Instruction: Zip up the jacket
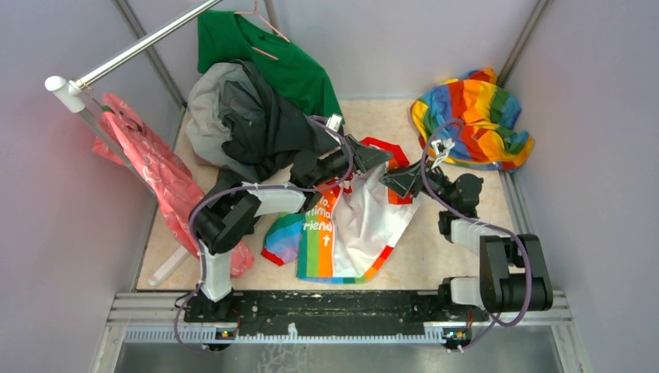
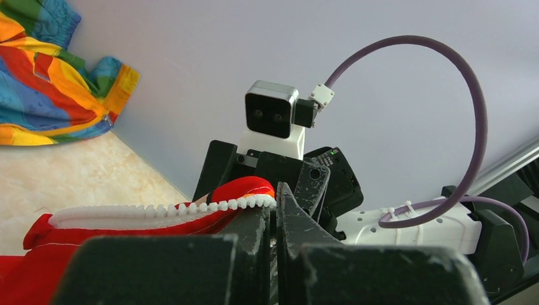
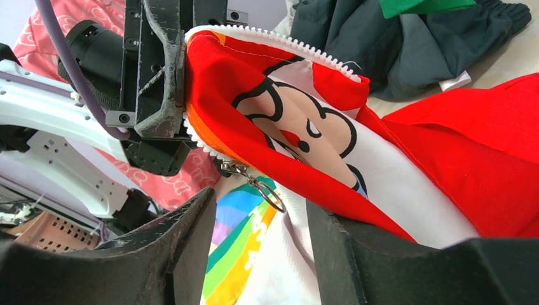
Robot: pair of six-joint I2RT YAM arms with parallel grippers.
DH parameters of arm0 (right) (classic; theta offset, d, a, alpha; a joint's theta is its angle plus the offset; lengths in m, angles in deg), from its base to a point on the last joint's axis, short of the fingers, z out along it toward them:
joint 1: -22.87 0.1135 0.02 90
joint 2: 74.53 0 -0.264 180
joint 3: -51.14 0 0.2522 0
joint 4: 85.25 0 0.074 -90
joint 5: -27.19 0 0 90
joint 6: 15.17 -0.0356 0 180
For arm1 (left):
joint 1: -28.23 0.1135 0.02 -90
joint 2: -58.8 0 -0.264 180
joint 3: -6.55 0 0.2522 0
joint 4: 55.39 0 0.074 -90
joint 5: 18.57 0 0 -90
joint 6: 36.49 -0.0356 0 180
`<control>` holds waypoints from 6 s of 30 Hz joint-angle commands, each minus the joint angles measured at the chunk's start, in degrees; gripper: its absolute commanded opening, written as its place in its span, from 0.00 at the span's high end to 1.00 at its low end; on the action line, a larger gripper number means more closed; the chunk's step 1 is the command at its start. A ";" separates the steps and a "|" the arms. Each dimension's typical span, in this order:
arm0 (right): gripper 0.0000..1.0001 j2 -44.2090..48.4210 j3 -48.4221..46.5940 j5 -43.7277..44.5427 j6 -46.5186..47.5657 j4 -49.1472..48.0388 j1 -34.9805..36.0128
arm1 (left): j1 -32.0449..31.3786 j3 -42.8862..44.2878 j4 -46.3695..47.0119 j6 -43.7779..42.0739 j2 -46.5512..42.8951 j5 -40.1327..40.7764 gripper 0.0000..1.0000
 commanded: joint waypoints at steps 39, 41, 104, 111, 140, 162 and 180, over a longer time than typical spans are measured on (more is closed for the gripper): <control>1.00 5.10 -5.87 -8.24 6.88 12.18 -1.10 | 1.59 -0.19 28.31 -25.12 7.74 10.33 1.00; 1.00 4.24 -6.45 -7.89 9.31 15.91 -0.71 | 1.57 0.39 28.26 -24.77 7.83 10.32 1.00; 1.00 5.79 -15.11 -15.07 45.76 57.28 -0.77 | 2.24 -1.90 26.22 -34.26 3.87 1.18 1.00; 1.00 5.27 -15.94 -18.65 46.01 57.25 -3.82 | 2.45 -2.19 27.15 -33.22 4.26 -6.67 1.00; 1.00 4.57 -16.10 -24.98 46.05 54.06 -1.90 | -0.29 -3.97 15.04 -41.10 0.51 -7.62 1.00; 1.00 3.99 -15.42 -26.17 32.47 37.23 1.16 | -6.51 -11.60 2.36 -56.59 -8.25 12.82 1.00; 1.00 2.66 -18.06 -26.71 36.86 47.25 -0.04 | -6.34 -10.83 4.60 -54.87 -5.91 4.75 1.00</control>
